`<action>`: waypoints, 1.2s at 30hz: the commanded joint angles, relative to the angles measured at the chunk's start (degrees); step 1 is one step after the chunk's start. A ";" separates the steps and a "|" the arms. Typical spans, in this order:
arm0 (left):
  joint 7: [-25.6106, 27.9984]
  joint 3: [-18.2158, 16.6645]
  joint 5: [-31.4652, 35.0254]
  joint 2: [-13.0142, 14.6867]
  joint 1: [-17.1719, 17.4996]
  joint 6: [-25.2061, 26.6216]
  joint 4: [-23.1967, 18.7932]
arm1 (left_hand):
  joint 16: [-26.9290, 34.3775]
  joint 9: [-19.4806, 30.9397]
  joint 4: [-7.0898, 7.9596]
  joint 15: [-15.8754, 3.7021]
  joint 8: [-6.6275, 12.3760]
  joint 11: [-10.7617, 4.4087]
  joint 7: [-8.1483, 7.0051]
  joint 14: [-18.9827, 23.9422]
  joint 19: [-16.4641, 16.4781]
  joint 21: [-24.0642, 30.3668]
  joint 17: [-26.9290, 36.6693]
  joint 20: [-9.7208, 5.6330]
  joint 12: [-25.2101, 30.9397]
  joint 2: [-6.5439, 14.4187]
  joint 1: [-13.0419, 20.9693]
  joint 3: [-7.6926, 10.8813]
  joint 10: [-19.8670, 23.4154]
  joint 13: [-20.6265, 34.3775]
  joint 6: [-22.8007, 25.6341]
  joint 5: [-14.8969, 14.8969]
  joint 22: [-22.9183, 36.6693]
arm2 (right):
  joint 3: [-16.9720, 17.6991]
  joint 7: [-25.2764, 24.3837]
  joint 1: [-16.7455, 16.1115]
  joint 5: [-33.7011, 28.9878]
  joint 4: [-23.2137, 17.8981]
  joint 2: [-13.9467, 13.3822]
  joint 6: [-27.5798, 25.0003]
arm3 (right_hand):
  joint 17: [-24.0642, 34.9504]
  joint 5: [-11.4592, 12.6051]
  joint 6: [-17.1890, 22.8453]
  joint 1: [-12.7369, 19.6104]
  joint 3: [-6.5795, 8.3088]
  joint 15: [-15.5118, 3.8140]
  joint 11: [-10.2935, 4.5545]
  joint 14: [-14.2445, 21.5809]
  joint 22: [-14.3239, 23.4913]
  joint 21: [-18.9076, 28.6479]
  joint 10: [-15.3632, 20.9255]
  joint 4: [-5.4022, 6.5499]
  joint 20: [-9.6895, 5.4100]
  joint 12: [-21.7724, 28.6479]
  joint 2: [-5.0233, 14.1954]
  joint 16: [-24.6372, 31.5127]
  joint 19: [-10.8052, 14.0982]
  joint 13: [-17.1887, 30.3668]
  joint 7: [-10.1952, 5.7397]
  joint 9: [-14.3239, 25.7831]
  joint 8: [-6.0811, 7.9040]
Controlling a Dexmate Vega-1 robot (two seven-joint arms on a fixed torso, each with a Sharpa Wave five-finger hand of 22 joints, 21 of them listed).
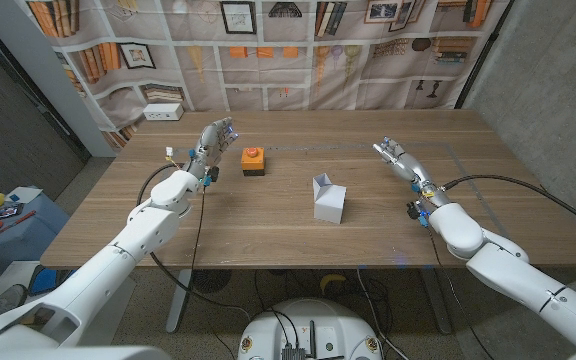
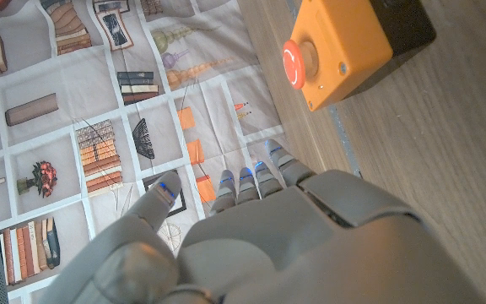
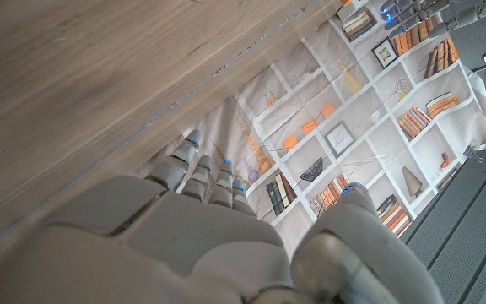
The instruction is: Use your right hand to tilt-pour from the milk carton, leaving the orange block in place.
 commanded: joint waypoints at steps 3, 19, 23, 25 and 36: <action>2.59 -0.99 0.08 0.19 2.26 0.35 -2.63 | 0.22 0.24 -0.10 0.04 0.08 0.06 0.05 0.18 0.42 0.51 0.27 -0.08 0.49 5.19 0.13 0.60 0.56 0.23 0.31 0.10 0.18 | 0.26 -1.02 -2.44 -6.68 -3.89 -2.58 -2.23 | -0.26 0.60 -1.86 -0.11 -0.55 0.29 0.49 -0.38 0.09 0.01 -1.15 -0.17 0.11 -0.14 -1.12 0.16 -0.10 0.35 0.22 0.25 -0.12; -0.21 -0.93 -0.37 2.05 1.17 1.94 -1.88 | 0.24 0.25 -0.10 0.12 0.12 0.07 0.10 0.54 0.57 0.52 0.27 0.00 0.52 5.25 0.11 0.88 0.81 0.23 0.59 0.09 0.18 | -1.68 -0.50 -3.31 -12.79 -5.58 -3.99 -3.55 | -0.66 0.99 -2.89 -0.56 -0.99 0.72 1.24 -0.65 0.13 0.02 -1.50 -0.29 0.87 0.16 -1.59 0.36 -0.46 0.53 0.98 0.37 0.35; -1.42 -0.84 -0.39 2.44 0.51 1.85 -1.00 | 0.24 0.25 -0.07 0.01 0.10 0.01 0.13 0.62 0.62 0.53 0.27 -0.01 0.54 5.24 0.09 0.94 0.93 0.23 0.60 0.08 0.18 | -1.81 -1.07 -3.72 -14.77 -5.89 -4.44 -3.44 | -0.70 1.13 -2.45 -1.17 -1.30 0.87 1.55 -0.55 0.15 0.10 -1.36 -0.09 1.04 0.35 -1.76 0.54 -0.39 0.59 1.83 0.41 0.74; -2.46 -0.80 -0.51 2.94 0.19 1.98 -0.63 | 0.23 0.25 -0.05 -0.02 0.10 0.03 0.14 0.61 0.63 0.52 0.28 -0.03 0.52 5.24 0.07 0.97 0.92 0.23 0.62 0.08 0.19 | -1.62 -0.65 -4.05 -15.04 -6.37 -5.00 -3.47 | -0.72 1.18 -2.29 -1.36 -1.40 0.92 1.67 -0.48 0.15 0.11 -1.13 -0.03 1.05 0.47 -1.82 0.61 -0.38 0.60 1.98 0.42 0.85; -4.96 -0.52 -0.28 3.06 -1.56 0.65 2.12 | 0.25 0.26 0.03 0.01 0.10 0.05 0.19 0.86 0.78 0.55 0.30 -0.06 0.56 5.27 0.01 1.14 1.17 0.24 0.76 0.06 0.19 | -2.21 0.85 -4.60 -19.19 -9.10 -6.96 -5.66 | -1.19 1.80 -3.56 -0.40 -1.30 1.55 2.69 0.01 0.15 0.33 -1.04 -0.86 1.39 0.75 -1.96 0.99 0.05 0.72 2.43 0.44 0.95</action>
